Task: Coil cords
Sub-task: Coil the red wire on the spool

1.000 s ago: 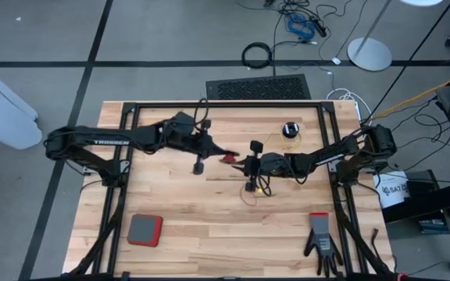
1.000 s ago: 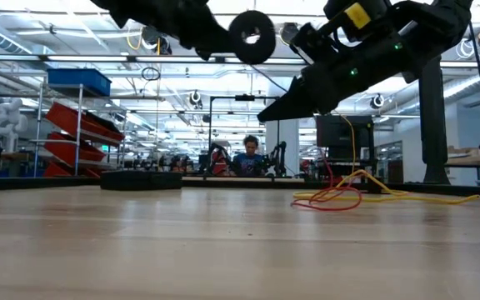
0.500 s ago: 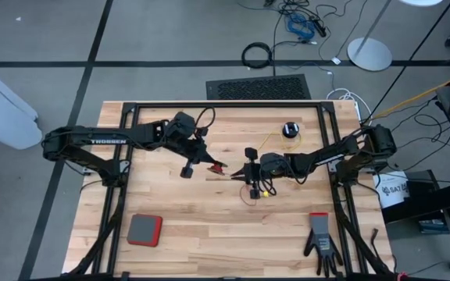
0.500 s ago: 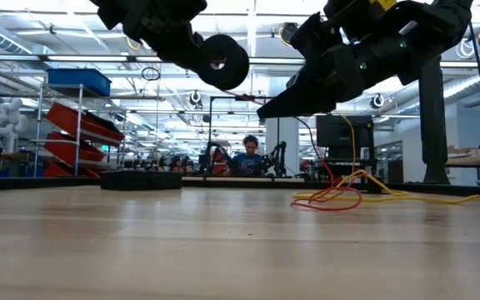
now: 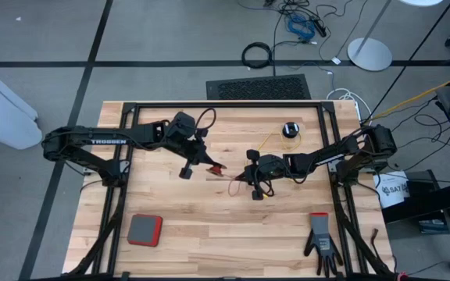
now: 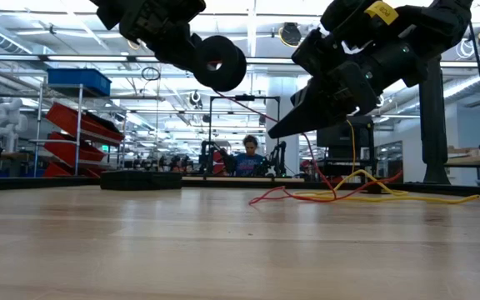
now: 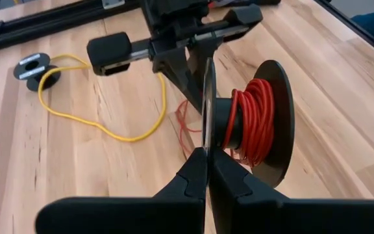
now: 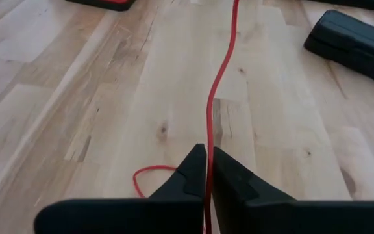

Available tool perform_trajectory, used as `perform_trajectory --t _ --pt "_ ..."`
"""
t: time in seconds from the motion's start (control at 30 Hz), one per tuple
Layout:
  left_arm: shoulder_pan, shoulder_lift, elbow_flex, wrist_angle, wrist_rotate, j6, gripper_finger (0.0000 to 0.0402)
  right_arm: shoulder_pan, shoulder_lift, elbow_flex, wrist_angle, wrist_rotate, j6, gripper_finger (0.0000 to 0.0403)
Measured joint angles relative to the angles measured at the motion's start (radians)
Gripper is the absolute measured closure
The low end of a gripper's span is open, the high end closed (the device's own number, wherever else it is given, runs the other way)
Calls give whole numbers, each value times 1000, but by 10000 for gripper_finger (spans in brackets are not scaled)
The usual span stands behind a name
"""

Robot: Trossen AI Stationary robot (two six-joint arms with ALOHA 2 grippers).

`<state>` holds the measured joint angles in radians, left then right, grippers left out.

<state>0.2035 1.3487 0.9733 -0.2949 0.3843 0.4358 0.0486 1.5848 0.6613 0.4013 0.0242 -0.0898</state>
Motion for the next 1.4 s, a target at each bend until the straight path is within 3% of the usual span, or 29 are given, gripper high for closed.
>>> perform_trajectory --t 0.67,1.07,1.4 --pt "1 0 0 -111 8 29 398 2 0 0 -31 -31 26 379" --pt "-3 13 -2 -135 14 49 398 2 0 0 -5 -14 60 401" --pt "-29 140 -35 -62 -228 72 398 1 -9 1 73 23 126 402"
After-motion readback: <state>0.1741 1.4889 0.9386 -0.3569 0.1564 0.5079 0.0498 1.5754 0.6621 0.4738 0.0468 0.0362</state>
